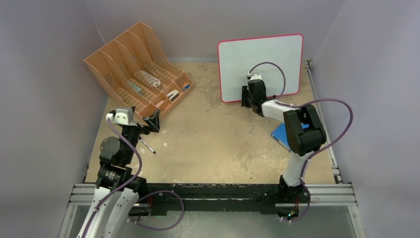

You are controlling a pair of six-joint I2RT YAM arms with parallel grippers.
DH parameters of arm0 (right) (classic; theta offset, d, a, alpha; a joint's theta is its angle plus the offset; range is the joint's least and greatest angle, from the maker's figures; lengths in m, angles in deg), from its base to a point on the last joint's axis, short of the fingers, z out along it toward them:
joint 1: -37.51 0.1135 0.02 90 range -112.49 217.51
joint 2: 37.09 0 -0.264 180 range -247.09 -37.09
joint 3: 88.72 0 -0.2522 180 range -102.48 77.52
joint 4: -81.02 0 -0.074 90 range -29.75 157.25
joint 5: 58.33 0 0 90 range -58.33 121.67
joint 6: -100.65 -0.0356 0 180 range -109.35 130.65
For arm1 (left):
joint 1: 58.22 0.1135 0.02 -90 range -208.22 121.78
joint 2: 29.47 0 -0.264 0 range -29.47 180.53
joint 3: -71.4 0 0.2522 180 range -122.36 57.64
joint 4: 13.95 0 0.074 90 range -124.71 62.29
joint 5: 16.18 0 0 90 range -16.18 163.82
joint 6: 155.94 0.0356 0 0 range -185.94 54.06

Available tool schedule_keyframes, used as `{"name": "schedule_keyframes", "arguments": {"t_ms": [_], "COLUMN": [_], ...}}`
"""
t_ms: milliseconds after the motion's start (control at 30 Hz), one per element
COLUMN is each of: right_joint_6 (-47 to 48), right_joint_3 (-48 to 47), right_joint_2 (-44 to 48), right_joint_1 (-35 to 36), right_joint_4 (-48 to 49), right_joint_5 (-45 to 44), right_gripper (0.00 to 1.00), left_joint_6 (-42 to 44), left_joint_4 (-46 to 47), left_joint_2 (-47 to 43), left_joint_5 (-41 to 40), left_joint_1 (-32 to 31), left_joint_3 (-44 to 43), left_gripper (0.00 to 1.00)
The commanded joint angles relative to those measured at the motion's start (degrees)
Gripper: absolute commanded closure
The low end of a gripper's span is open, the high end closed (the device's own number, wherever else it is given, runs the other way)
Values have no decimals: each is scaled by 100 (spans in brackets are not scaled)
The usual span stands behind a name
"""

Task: Write a sentence on the whiteboard
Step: Move the whiteboard stand to the center of the board.

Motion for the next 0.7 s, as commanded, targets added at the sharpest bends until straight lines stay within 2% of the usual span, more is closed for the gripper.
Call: {"name": "schedule_keyframes", "arguments": {"t_ms": [0, 267, 633, 667], "right_joint_6": [156, 227, 272, 273], "right_joint_3": [-407, -622, -500, -474], "right_joint_2": [-171, -486, -424, -391], "right_joint_1": [26, 22, 198, 274], "right_joint_4": [-9, -82, -164, -188], "right_joint_5": [-183, -237, -292, -320], "right_gripper": [54, 66, 100, 100], "left_joint_6": [75, 84, 84, 84], "left_joint_4": [304, 332, 341, 341], "left_joint_2": [30, 8, -42, -50], "left_joint_5": [-37, -54, -68, -64], "left_joint_1": [-35, -40, -40, -44], "left_joint_3": [-57, -51, -38, -39], "left_gripper": [2, 2, 2, 2]}}
